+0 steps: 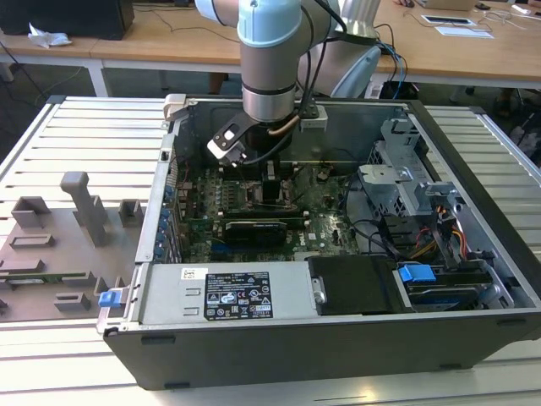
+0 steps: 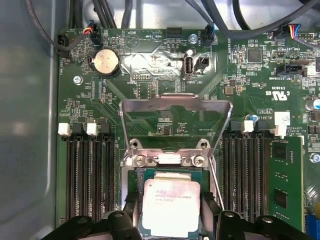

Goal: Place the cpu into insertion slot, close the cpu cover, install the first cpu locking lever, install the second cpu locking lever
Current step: 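Place the cpu into insertion slot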

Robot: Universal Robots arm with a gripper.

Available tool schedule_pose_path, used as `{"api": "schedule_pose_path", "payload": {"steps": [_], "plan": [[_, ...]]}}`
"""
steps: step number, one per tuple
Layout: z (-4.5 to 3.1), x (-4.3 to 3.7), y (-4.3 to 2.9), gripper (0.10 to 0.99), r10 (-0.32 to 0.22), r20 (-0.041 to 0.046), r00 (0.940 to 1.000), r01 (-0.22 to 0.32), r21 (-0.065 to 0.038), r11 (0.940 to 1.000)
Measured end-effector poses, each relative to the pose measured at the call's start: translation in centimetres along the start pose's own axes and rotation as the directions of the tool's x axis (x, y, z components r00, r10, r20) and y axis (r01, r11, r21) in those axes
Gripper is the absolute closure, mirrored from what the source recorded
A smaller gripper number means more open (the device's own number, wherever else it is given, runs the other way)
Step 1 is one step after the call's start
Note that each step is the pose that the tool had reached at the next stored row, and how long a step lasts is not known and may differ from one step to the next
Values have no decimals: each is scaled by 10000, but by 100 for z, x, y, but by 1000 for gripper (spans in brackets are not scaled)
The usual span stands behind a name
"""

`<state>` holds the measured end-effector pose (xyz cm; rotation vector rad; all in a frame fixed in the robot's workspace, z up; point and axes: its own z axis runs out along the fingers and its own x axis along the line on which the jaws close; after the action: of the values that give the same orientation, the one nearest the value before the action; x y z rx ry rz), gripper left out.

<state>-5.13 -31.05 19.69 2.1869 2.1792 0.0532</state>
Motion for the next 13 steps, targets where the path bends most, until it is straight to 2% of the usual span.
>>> {"api": "schedule_pose_path", "payload": {"steps": [7,9,13], "plan": [[-11,-7,-3,486,-42,-2,10000,42,0,10000],[-14,-8,-4,541,-42,3,10000,42,3,10000],[-13,-7,-3,541,-42,-1,10000,42,0,10000]]}}
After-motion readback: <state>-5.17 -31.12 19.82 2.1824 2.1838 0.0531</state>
